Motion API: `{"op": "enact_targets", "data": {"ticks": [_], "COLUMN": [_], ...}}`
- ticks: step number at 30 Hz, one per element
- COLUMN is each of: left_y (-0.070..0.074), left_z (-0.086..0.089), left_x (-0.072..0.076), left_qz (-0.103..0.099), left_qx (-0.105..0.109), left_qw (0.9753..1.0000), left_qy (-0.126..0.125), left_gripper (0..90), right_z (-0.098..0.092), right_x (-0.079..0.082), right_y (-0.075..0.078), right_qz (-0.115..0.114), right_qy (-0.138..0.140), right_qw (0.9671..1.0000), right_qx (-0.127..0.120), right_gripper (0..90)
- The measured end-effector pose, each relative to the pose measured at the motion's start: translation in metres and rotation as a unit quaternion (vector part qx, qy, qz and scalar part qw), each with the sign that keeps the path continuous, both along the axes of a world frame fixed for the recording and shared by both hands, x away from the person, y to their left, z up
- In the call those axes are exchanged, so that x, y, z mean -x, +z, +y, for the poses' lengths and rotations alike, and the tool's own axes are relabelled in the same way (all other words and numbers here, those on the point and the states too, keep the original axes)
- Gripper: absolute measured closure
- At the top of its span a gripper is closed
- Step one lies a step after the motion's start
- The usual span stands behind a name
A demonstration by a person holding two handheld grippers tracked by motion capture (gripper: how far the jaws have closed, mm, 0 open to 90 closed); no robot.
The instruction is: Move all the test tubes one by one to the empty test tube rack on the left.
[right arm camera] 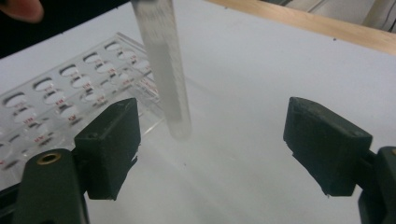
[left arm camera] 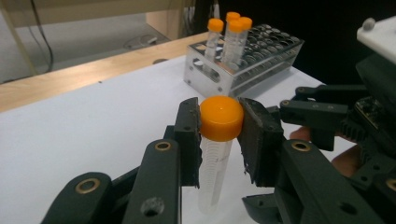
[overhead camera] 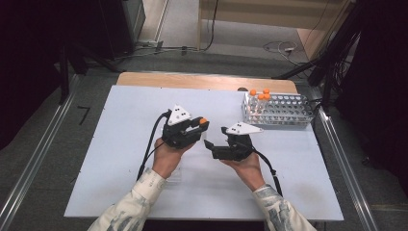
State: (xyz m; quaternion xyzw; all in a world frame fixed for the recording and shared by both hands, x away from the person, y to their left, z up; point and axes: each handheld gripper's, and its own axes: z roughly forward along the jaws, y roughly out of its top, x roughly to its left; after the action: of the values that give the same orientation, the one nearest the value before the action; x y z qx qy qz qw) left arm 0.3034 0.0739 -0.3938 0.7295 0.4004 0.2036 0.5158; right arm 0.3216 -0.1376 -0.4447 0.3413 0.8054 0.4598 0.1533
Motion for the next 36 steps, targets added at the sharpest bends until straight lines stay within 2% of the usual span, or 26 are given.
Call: {"op": "enact_targets", "data": {"ticks": [5,11,17,21,23,30,36], "left_y": [0.007,0.011,0.012,0.01,0.009,0.001,-0.016], "left_z": [0.017,0.037,0.047,0.05,0.052,0.054,0.053], "left_x": [0.001,0.0,-0.001,0.0,-0.001,-0.003,-0.005], "left_qz": [-0.009,-0.013,-0.016,-0.021,-0.021,-0.01,0.01], "left_qx": [0.004,0.001,0.0,-0.018,-0.017,-0.018,-0.037], "left_qw": [0.9998,0.9987,0.9975,0.9967,0.9964,0.9967,0.9965], "left_qy": [0.019,0.05,0.068,0.076,0.081,0.079,0.074], "left_gripper": [70.2,70.2,70.2,70.2,70.2,70.2,70.1], "right_z": [-0.004,-0.01,-0.012,-0.012,-0.013,-0.014,-0.015], "right_x": [-0.001,-0.004,-0.004,-0.004,-0.004,-0.006,-0.007], "right_y": [-0.003,-0.002,-0.002,-0.003,-0.002,-0.003,-0.004], "right_qz": [0.009,0.013,0.014,0.013,0.012,0.022,0.028], "right_qy": [-0.017,-0.029,-0.024,-0.025,-0.024,-0.025,-0.022], "right_qw": [0.9998,0.9995,0.9996,0.9996,0.9996,0.9994,0.9994], "right_qx": [0.007,-0.005,-0.007,-0.006,-0.006,-0.007,-0.004], "right_gripper": [14.0,13.7,16.8,16.6,16.6,15.5,15.6]}}
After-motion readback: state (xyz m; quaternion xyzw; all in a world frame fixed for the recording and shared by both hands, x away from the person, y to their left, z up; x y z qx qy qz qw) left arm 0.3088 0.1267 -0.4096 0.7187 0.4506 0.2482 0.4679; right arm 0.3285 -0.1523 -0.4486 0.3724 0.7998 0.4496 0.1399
